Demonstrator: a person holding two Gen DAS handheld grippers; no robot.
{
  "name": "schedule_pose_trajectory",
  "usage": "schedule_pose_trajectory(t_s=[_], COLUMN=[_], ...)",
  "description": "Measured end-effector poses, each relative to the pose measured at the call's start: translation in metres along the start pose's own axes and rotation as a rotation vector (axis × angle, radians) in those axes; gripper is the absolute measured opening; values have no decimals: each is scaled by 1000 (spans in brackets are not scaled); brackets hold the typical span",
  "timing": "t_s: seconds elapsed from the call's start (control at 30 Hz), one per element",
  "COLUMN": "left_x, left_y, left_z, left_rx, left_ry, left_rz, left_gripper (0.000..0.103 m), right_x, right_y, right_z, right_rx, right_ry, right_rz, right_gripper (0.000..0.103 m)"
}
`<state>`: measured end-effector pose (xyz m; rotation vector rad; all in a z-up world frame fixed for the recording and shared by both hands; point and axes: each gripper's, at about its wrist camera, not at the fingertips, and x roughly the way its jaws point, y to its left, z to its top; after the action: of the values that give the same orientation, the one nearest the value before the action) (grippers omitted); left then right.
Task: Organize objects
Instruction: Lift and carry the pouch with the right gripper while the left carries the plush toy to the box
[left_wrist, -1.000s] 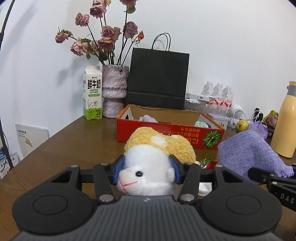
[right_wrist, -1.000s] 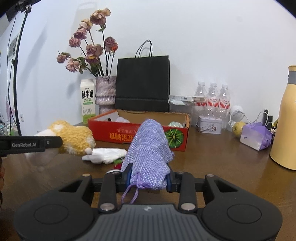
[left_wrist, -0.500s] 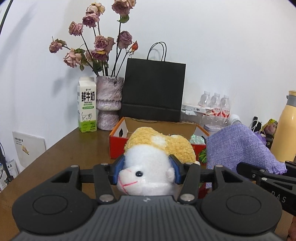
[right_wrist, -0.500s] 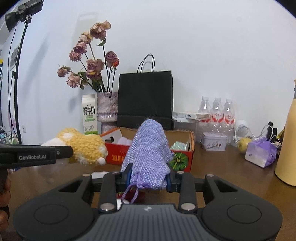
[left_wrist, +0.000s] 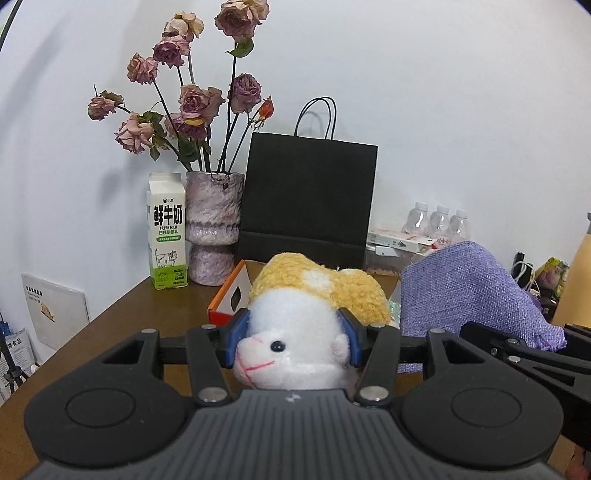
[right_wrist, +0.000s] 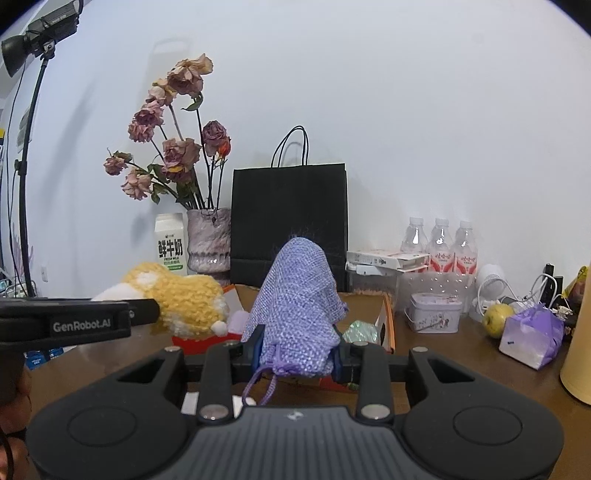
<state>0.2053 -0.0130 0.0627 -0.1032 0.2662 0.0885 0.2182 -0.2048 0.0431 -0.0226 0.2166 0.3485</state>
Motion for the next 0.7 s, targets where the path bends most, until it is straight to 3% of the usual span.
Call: schedule_pose_trajectory(t_s=[0.7], left_x=[81], left_y=[2], left_z=[26], left_rx=[-70], left_ry=[-21], left_rz=[38], left_gripper=[52], right_x=[89], right_y=[-10], right_z=[18], right_rx=[68], right_ry=[-11], right_rz=[12], right_gripper=[31])
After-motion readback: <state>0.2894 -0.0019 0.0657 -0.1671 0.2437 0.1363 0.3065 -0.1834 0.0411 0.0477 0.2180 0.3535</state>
